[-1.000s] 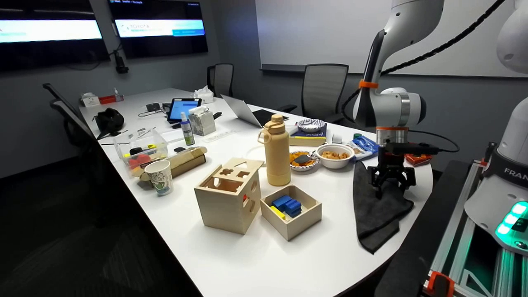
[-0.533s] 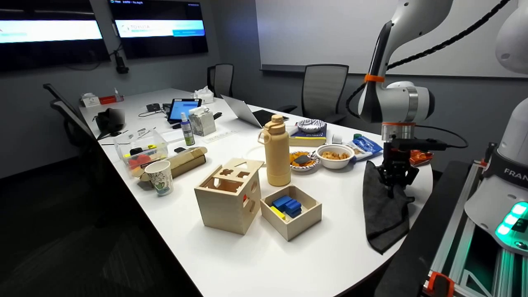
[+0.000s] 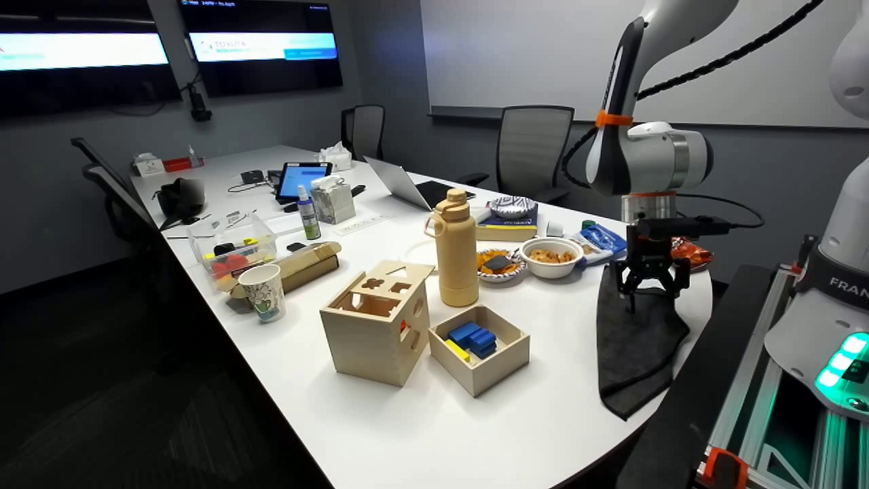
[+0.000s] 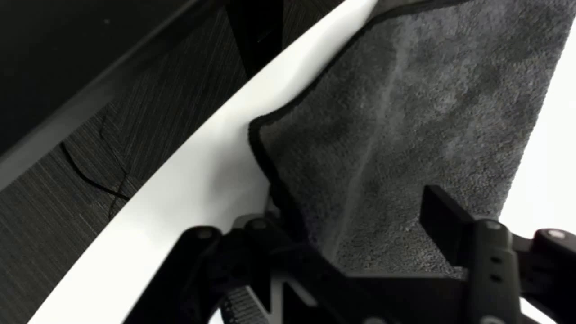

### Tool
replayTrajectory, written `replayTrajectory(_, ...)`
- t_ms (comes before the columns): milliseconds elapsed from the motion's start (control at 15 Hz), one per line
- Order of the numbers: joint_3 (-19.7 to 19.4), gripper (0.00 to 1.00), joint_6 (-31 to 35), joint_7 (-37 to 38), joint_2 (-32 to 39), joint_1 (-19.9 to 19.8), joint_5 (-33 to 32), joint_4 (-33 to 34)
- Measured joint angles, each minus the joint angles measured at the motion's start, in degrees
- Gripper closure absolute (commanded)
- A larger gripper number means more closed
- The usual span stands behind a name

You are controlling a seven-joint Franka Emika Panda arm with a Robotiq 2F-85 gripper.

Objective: Unfold the black towel

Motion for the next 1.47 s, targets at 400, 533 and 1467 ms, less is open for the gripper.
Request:
replayTrajectory(400,-1.88,0.76,-4.81,2.0,-1.77,5.28,-1.95,1.0)
replayTrajectory(533,-1.78,0.92,-6.04,1.88,-1.76,5.5,-1.95,1.64)
replayTrajectory(1467,0.52,1.0,-9.92,0.61,-3.55,5.46,3.53,5.36)
